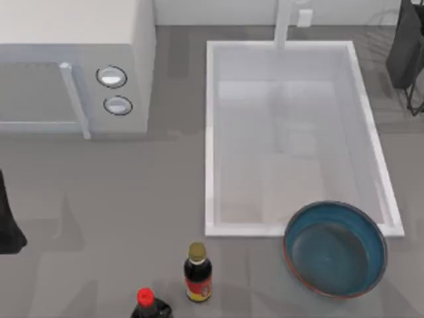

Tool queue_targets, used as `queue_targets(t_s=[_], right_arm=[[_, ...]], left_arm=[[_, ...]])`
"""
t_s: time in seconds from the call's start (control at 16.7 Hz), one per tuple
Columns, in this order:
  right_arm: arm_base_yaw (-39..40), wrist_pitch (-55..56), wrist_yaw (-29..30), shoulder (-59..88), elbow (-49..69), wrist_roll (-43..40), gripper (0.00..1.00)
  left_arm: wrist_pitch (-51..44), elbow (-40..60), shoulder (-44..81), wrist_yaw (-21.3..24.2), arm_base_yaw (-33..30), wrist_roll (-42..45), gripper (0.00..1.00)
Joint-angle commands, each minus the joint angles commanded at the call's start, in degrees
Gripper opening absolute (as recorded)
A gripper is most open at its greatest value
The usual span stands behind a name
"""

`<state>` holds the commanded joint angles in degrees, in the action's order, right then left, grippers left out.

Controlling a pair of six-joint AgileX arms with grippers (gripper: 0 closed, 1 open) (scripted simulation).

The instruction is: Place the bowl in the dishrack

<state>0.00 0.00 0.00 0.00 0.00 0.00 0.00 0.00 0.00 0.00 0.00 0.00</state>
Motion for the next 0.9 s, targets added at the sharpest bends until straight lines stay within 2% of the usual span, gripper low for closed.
queue_targets(t_s=[0.24,0.42,0.9], right_arm=[[0.84,-1.83,0.0,1.93,1.87,0.8,1.0],[3.51,-8.37,0.2,9.25,8.51,3.55,1.0],[14.73,-38.1,1.19,48.9,35.63,15.26,1.0]], left_arm=[[0.0,0.0,0.0,0.0,0.0,0.0,1.0],[0.0,0.0,0.0,0.0,0.0,0.0,1.0],[0.0,0.0,0.0,0.0,0.0,0.0,1.0]])
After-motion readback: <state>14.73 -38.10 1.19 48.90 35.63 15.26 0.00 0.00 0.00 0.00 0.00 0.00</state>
